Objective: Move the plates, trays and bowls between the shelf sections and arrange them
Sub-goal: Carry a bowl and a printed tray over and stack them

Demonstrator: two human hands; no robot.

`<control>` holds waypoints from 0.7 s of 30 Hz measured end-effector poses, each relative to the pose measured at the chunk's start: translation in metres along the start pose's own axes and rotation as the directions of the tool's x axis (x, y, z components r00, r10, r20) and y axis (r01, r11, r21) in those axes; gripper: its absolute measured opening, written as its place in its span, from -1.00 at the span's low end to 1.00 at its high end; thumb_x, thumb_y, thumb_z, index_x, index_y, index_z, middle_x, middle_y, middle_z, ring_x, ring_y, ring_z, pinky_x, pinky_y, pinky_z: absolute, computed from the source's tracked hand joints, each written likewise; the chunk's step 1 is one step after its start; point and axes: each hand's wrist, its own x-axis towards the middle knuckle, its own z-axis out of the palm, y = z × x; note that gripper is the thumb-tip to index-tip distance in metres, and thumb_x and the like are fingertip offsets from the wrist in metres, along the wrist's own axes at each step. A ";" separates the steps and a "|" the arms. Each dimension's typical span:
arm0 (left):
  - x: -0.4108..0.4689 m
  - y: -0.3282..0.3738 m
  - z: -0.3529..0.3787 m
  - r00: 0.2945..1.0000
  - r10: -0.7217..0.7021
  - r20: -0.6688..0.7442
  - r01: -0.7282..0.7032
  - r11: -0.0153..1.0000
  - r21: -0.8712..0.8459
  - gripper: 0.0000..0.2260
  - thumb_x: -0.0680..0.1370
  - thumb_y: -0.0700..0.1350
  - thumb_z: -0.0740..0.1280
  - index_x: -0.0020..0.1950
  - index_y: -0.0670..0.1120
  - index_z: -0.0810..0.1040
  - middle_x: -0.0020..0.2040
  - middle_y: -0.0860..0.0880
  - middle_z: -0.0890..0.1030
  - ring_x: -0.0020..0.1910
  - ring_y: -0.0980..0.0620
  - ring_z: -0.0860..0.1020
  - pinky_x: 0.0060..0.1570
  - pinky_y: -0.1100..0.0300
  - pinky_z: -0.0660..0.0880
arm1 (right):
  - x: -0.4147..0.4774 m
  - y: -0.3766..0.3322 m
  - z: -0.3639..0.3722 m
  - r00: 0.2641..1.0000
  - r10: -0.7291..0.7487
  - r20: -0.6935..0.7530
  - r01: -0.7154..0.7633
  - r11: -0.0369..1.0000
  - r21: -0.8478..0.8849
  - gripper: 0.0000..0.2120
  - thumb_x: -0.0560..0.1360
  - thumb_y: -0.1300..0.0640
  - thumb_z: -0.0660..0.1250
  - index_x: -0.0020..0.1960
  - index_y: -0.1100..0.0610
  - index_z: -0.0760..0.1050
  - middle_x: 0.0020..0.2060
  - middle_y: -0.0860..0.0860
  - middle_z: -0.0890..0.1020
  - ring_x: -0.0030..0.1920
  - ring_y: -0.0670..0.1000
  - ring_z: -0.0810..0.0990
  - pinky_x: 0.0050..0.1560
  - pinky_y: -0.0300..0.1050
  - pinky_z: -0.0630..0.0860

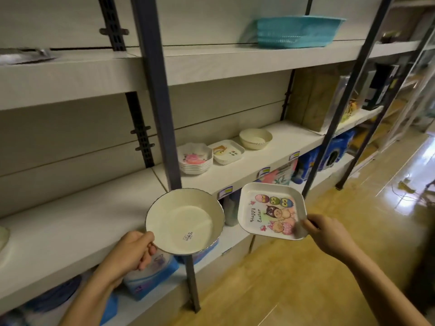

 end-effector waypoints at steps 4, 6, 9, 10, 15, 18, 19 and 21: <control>0.012 0.033 0.036 1.000 -0.002 0.012 0.002 1.000 -0.031 -0.67 0.58 -0.21 0.09 -0.37 -0.23 0.40 -0.70 -0.03 0.35 -0.73 0.11 0.24 -0.66 0.33 0.24 | 0.020 0.035 -0.016 1.000 0.013 0.016 -0.013 1.000 0.009 -0.68 0.57 0.04 0.13 -0.11 0.16 0.59 -0.32 0.03 0.62 -0.35 -0.01 0.51 -0.30 -0.05 0.42; 0.022 0.047 0.048 1.000 0.010 0.012 -0.009 0.999 -0.030 -0.67 0.58 -0.20 0.09 -0.38 -0.22 0.41 -0.70 -0.03 0.37 -0.73 0.11 0.25 -0.59 0.26 0.25 | 0.031 0.046 -0.022 1.000 0.018 0.018 -0.018 1.000 0.012 -0.68 0.58 0.03 0.13 -0.11 0.15 0.59 -0.39 -0.04 0.56 -0.38 -0.06 0.48 -0.36 -0.11 0.37; 0.043 0.065 0.063 1.000 0.015 0.008 -0.015 0.999 -0.041 -0.66 0.58 -0.19 0.09 -0.37 -0.20 0.41 -0.70 -0.01 0.37 -0.71 0.12 0.26 -0.55 0.23 0.23 | 0.051 0.060 -0.028 0.999 0.025 0.028 -0.025 1.000 0.014 -0.69 0.58 0.03 0.12 -0.11 0.13 0.59 -0.35 -0.03 0.58 -0.35 -0.04 0.51 -0.37 -0.15 0.37; 0.052 0.070 0.067 1.000 0.014 0.005 -0.014 0.999 -0.042 -0.66 0.59 -0.18 0.09 -0.37 -0.20 0.42 -0.70 -0.02 0.37 -0.71 0.12 0.26 -0.56 0.24 0.23 | 0.058 0.062 -0.030 0.999 0.022 0.038 -0.022 1.000 0.021 -0.71 0.58 0.03 0.12 -0.09 0.11 0.59 -0.30 0.00 0.62 -0.32 -0.05 0.53 -0.34 -0.15 0.41; 0.102 0.096 0.087 0.999 0.017 -0.048 -0.020 0.998 -0.059 -0.67 0.58 -0.18 0.09 -0.35 -0.21 0.44 -0.69 -0.03 0.38 -0.70 0.09 0.27 -0.48 0.18 0.23 | 0.110 0.071 -0.033 0.999 0.005 0.054 -0.008 0.998 0.067 -0.70 0.59 0.01 0.13 0.00 0.13 0.58 -0.20 0.01 0.65 -0.25 -0.06 0.59 -0.20 -0.15 0.53; 0.132 0.111 0.094 0.996 0.008 -0.090 -0.014 0.998 -0.065 -0.68 0.59 -0.16 0.09 -0.32 -0.20 0.44 -0.67 -0.02 0.39 -0.66 0.09 0.30 -0.47 0.19 0.25 | 0.154 0.073 -0.033 0.997 -0.021 0.077 0.016 0.998 0.067 -0.68 0.58 0.01 0.13 -0.03 0.18 0.58 -0.19 0.06 0.67 -0.22 0.00 0.62 -0.13 -0.02 0.60; 0.141 0.116 0.095 0.995 0.005 -0.104 -0.014 0.997 -0.078 -0.68 0.59 -0.16 0.09 -0.32 -0.21 0.44 -0.67 -0.01 0.39 -0.66 0.09 0.30 -0.48 0.20 0.25 | 0.172 0.071 -0.035 0.996 -0.037 0.084 0.031 0.997 0.067 -0.67 0.58 0.01 0.14 -0.04 0.20 0.58 -0.19 0.08 0.67 -0.20 0.04 0.63 -0.11 0.01 0.59; 0.160 0.128 0.095 0.990 0.005 -0.144 -0.016 0.997 -0.078 -0.68 0.59 -0.16 0.10 -0.33 -0.21 0.45 -0.67 -0.02 0.40 -0.66 0.08 0.31 -0.48 0.20 0.25 | 0.210 0.064 -0.040 0.991 -0.073 0.115 0.066 0.996 0.066 -0.70 0.58 0.02 0.14 -0.16 0.15 0.55 -0.28 0.02 0.63 -0.23 0.03 0.62 -0.17 -0.04 0.56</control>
